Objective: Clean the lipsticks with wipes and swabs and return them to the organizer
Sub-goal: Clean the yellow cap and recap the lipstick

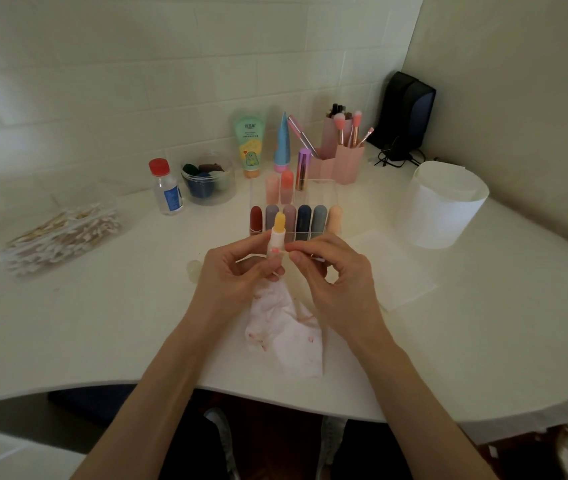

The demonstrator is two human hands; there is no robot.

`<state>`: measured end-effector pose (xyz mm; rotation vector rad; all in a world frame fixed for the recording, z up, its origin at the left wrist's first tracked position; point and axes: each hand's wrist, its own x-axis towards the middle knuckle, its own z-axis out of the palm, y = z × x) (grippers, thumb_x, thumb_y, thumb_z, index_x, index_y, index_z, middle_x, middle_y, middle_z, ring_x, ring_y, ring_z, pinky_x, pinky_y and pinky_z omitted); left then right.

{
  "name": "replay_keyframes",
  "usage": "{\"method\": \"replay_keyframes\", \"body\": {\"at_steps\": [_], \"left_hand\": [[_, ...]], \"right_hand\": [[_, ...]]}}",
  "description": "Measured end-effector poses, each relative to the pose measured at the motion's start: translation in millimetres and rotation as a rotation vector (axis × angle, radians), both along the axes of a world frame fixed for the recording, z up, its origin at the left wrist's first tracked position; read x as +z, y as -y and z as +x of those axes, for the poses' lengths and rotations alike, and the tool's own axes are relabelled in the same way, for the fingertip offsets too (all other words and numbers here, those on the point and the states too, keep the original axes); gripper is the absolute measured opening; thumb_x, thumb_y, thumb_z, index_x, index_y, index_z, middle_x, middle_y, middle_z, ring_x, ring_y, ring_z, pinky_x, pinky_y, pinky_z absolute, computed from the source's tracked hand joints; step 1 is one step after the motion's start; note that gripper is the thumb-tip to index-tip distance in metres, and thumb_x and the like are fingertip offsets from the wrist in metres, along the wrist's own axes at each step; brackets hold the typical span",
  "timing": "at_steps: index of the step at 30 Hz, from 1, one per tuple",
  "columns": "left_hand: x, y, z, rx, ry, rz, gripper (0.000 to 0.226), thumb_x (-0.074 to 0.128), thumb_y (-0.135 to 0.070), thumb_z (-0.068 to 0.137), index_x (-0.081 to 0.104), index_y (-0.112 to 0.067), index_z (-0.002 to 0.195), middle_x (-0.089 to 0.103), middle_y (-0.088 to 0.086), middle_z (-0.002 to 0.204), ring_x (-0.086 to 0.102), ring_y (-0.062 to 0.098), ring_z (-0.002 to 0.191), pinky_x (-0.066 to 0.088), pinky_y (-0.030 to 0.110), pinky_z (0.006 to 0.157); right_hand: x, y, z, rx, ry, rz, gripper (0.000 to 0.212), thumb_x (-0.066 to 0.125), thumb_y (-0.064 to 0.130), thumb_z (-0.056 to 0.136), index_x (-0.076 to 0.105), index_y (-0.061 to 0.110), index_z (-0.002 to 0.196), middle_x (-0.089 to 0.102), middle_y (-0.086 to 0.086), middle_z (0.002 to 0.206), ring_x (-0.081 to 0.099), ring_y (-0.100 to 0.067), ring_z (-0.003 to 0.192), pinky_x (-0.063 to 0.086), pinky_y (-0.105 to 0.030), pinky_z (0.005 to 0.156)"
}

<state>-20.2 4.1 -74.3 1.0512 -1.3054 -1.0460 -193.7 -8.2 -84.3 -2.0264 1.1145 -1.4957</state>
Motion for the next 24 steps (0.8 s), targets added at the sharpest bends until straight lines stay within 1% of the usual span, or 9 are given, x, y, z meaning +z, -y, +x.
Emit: {"method": "replay_keyframes", "body": {"at_steps": [4, 6, 9, 11, 13, 15, 18, 21, 24], "left_hand": [[1.5, 2.3, 0.8, 0.015, 0.017, 0.012, 0.027, 0.072, -0.006, 0.087, 0.071, -0.016, 0.113, 0.078, -0.006, 0.093, 0.075, 0.015, 0.079, 0.058, 0.019, 0.073], [2.2, 2.3, 0.1, 0.007, 0.005, 0.023, 0.028, 0.073, -0.006, 0.086, 0.071, -0.018, 0.112, 0.078, -0.007, 0.095, 0.076, 0.015, 0.083, 0.057, 0.018, 0.073], [2.9, 0.4, -1.6, -0.003, -0.020, 0.032, 0.034, 0.078, -0.009, 0.078, 0.071, -0.023, 0.107, 0.078, -0.010, 0.095, 0.076, 0.012, 0.087, 0.056, 0.016, 0.074], [1.7, -0.1, -1.0, 0.003, -0.026, 0.024, 0.035, 0.079, -0.015, 0.074, 0.072, -0.018, 0.108, 0.079, -0.005, 0.096, 0.076, 0.015, 0.088, 0.057, 0.018, 0.076], [0.4, -0.1, 0.4, 0.000, -0.040, 0.018, 0.036, 0.078, -0.016, 0.074, 0.073, -0.013, 0.110, 0.079, 0.000, 0.098, 0.076, 0.018, 0.090, 0.059, 0.023, 0.080], [-0.3, 0.3, 0.9, -0.019, -0.052, 0.022, 0.037, 0.077, -0.015, 0.076, 0.073, -0.012, 0.112, 0.079, 0.000, 0.101, 0.076, 0.018, 0.094, 0.059, 0.025, 0.084], [0.5, 0.5, -0.7, -0.025, -0.068, 0.022, 0.040, 0.078, -0.018, 0.071, 0.070, -0.019, 0.111, 0.079, -0.004, 0.098, 0.076, 0.016, 0.093, 0.058, 0.020, 0.081], [-0.5, 2.6, 0.0, -0.003, -0.083, 0.034, 0.041, 0.079, -0.018, 0.068, 0.067, -0.015, 0.108, 0.079, 0.001, 0.094, 0.076, 0.018, 0.087, 0.058, 0.021, 0.076], [0.1, 2.5, 0.1, -0.024, -0.087, 0.031, 0.039, 0.077, -0.015, 0.072, 0.068, -0.011, 0.110, 0.079, 0.004, 0.097, 0.076, 0.018, 0.086, 0.058, 0.020, 0.076]], "right_hand": [[-0.6, 0.5, -0.2, -0.003, -0.008, -0.004, 0.014, 0.074, 0.010, 0.094, 0.078, 0.008, 0.107, 0.070, -0.001, 0.096, 0.064, -0.013, 0.086, 0.046, -0.015, 0.078], [-0.4, 0.7, -0.6, -0.003, 0.000, -0.007, 0.015, 0.074, 0.010, 0.094, 0.078, 0.007, 0.107, 0.071, -0.002, 0.096, 0.064, -0.013, 0.086, 0.046, -0.015, 0.077], [-0.3, 0.0, 0.5, 0.002, -0.003, -0.020, 0.014, 0.074, 0.009, 0.093, 0.078, 0.007, 0.106, 0.070, -0.002, 0.094, 0.062, -0.012, 0.082, 0.044, -0.014, 0.074], [-0.2, -0.9, 1.8, 0.006, -0.018, -0.025, 0.013, 0.074, 0.009, 0.093, 0.078, 0.007, 0.106, 0.069, -0.002, 0.094, 0.061, -0.012, 0.081, 0.044, -0.014, 0.073], [0.1, -1.2, 1.8, 0.012, -0.013, -0.022, 0.013, 0.074, 0.008, 0.093, 0.078, 0.007, 0.105, 0.068, -0.001, 0.093, 0.060, -0.013, 0.079, 0.043, -0.016, 0.072], [0.4, -1.0, 1.0, 0.016, -0.001, -0.024, 0.013, 0.074, 0.007, 0.093, 0.078, 0.007, 0.106, 0.068, -0.001, 0.093, 0.059, -0.013, 0.078, 0.043, -0.017, 0.071], [0.2, -0.6, 0.7, 0.020, 0.007, -0.025, 0.013, 0.073, 0.006, 0.093, 0.078, 0.007, 0.105, 0.067, -0.001, 0.092, 0.059, -0.014, 0.077, 0.044, -0.019, 0.070], [-0.1, -0.9, 1.2, 0.021, 0.008, -0.014, 0.012, 0.073, 0.007, 0.093, 0.078, 0.007, 0.105, 0.067, -0.001, 0.092, 0.060, -0.014, 0.078, 0.044, -0.019, 0.070], [-0.2, -0.8, 0.2, 0.019, 0.008, -0.005, 0.012, 0.073, 0.007, 0.094, 0.078, 0.008, 0.105, 0.067, 0.000, 0.093, 0.061, -0.017, 0.079, 0.046, -0.021, 0.071]]}}
